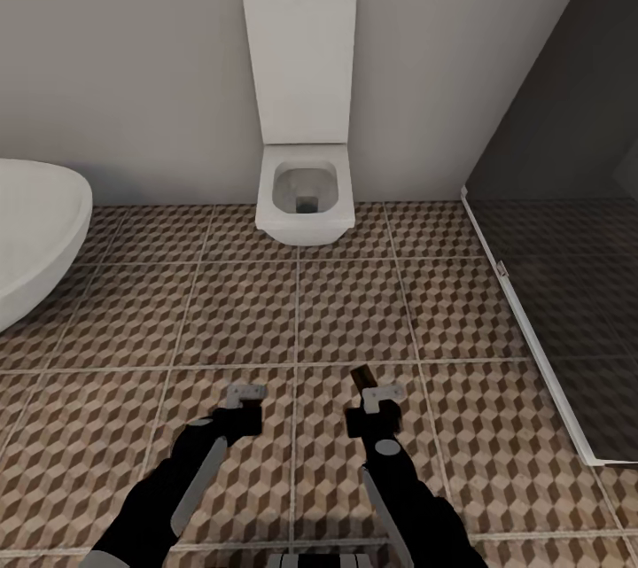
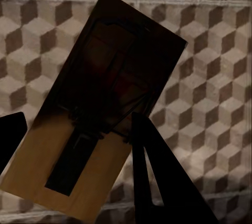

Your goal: Take the four mousetraps from the cabinet in the bathroom and place them on the bathroom floor. Make sure all four end up on the same floor surface, and ensure that at least two of them are either under or directly next to the same bathroom sink.

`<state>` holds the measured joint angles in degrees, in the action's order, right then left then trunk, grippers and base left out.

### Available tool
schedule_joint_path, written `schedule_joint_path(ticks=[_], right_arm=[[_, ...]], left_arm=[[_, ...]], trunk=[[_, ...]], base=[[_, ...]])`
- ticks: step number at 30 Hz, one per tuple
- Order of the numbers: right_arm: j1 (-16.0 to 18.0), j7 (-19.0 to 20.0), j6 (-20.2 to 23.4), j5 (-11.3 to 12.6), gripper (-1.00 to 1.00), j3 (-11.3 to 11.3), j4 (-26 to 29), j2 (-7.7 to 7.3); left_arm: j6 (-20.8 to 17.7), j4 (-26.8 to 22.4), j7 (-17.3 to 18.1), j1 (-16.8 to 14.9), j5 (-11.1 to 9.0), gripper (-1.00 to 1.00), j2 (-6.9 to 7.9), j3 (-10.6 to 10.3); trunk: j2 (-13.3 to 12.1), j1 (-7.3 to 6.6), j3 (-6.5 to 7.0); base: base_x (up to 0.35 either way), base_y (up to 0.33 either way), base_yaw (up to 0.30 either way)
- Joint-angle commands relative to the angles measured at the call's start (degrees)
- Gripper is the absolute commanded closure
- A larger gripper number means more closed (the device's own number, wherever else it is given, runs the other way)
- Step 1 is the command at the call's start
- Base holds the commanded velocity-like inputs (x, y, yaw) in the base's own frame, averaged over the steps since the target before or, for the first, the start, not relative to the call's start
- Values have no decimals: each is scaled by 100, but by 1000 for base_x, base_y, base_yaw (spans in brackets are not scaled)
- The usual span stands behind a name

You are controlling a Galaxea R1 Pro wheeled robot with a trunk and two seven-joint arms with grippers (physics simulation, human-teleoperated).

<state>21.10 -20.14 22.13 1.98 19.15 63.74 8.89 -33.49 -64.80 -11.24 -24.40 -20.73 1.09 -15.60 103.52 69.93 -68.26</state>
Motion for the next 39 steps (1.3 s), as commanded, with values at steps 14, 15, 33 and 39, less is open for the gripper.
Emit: schedule_joint_path(ticks=[14,15,33,39], right_arm=[[616,60,65,638,100,-22,-1099,12],[660,89,48,691,100,-25,-1185,10],[737,151,-104,810,100,-25,-1293,-28],[737,151,-106,811,100,-25,-1262,-28]], left_arm=[[-104,-102,-50,-3,-57,100,-21,-13],[-101,-120,-46,-3,-59,100,-21,-16],[-89,-160,-23,-3,-63,100,-21,-57],[-96,-156,-27,-3,-63,100,-21,-57]], trunk=[[2,0,-3],[2,0,-3],[2,0,-3],[202,109,-93]], base=[[0,0,0],[0,0,0],[0,0,0],[0,0,0]])
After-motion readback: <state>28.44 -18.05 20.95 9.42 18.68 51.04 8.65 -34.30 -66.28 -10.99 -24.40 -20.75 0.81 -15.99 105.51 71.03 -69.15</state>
